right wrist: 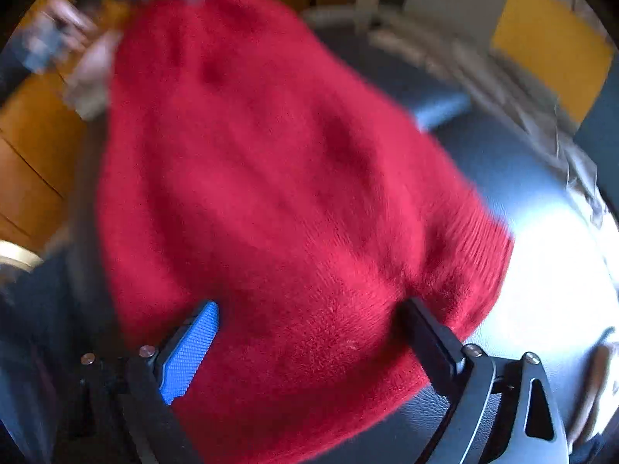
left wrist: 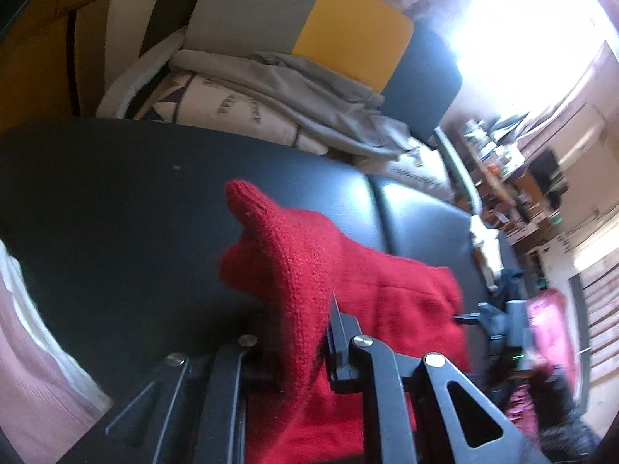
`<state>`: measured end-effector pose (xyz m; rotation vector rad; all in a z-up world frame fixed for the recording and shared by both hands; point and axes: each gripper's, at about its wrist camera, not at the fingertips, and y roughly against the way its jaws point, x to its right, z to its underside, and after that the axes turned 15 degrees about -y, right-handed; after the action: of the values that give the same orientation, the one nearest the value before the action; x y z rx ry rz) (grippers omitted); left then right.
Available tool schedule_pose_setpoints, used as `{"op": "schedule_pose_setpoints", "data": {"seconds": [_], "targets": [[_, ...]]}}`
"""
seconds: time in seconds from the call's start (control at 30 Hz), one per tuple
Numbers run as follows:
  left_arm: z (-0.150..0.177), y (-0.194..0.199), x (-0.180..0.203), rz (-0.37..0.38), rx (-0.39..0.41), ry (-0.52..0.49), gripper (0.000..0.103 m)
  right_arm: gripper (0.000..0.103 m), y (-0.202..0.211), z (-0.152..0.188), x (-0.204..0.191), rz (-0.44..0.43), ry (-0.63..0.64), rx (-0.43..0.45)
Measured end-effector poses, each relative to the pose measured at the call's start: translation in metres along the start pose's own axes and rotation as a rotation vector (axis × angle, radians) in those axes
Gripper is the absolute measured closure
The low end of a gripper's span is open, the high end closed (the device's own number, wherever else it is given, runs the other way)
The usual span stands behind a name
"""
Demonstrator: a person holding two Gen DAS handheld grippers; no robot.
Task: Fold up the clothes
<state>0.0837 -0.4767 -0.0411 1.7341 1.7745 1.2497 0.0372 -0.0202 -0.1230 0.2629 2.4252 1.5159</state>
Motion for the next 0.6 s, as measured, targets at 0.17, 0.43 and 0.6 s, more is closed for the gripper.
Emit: {"op": "schedule_pose_setpoints", "data": {"seconds": [0.17,0.43,0.6], "targets": [[-0.008,0.017,0.047,0.120,0.057,0.012,0.090,0.000,-0.002,0.011,-0.002,0.006,-0.027,0.076],[-0.036,0.016,0.130,0.232,0.119,0.022,0.090,0.000,0.000,0.020,-0.011,0.021,-0.061,0.148],[-0.053,-0.014,0.184,0.263,0.075,-0.010,0.090,0.000,0.003,0.028,-0.014,0.013,-0.083,0.204]]}}
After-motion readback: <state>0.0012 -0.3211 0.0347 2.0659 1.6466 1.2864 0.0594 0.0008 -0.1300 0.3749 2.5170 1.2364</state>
